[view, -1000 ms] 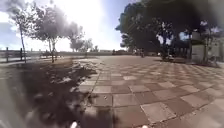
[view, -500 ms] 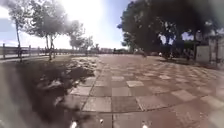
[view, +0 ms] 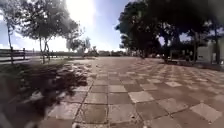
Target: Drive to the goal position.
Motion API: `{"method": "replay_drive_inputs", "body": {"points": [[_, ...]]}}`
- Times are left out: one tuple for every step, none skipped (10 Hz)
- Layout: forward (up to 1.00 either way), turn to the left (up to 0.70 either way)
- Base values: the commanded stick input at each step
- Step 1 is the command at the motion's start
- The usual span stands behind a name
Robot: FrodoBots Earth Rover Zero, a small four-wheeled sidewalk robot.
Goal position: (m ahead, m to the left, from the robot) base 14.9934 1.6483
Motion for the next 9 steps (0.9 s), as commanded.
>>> {"method": "replay_drive_inputs", "body": {"points": [[1.0,0.0],[1.0,0.0],[1.0,0.0],[1.0,0.0],[1.0,0.0],[1.0,0.0],[1.0,0.0],[1.0,0.0],[1.0,0.0]]}}
